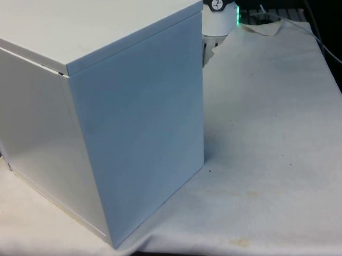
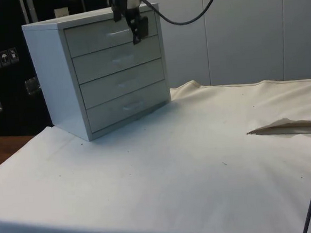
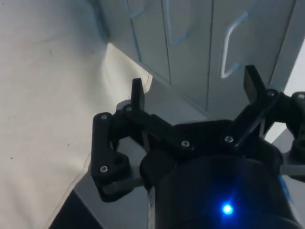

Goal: Open the drawer, then close it.

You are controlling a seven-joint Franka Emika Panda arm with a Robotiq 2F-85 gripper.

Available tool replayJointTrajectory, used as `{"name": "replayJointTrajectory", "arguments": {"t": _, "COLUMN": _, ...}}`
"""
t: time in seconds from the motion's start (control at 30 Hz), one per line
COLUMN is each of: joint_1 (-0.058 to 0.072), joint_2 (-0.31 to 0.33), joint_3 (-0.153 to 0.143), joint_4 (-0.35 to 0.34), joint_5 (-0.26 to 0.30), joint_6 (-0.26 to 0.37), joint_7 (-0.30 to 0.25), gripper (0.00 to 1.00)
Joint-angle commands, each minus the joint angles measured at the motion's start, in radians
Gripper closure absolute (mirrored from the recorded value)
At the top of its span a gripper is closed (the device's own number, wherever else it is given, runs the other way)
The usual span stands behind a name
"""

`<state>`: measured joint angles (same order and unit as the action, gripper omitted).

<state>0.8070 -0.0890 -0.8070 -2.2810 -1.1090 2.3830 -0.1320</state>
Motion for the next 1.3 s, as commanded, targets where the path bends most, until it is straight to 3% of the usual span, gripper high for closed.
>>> {"name": "replayJointTrajectory", "arguments": {"t": 0.0, "joint_1": -0.002, "joint_2": 0.014, "joint_3": -0.001, "joint_4": 0.005, "joint_5": -0.019, "joint_6": 0.015, "joint_7": 0.017, "gripper": 0.0}}
{"name": "replayJointTrajectory", "arguments": {"t": 0.4, "joint_1": -0.004, "joint_2": 0.074, "joint_3": -0.007, "joint_4": 0.027, "joint_5": -0.014, "joint_6": 0.024, "joint_7": 0.035, "gripper": 0.0}}
{"name": "replayJointTrajectory", "arguments": {"t": 1.27, "joint_1": -0.007, "joint_2": 0.132, "joint_3": -0.035, "joint_4": 0.057, "joint_5": -0.004, "joint_6": 0.031, "joint_7": 0.041, "gripper": 0.0}}
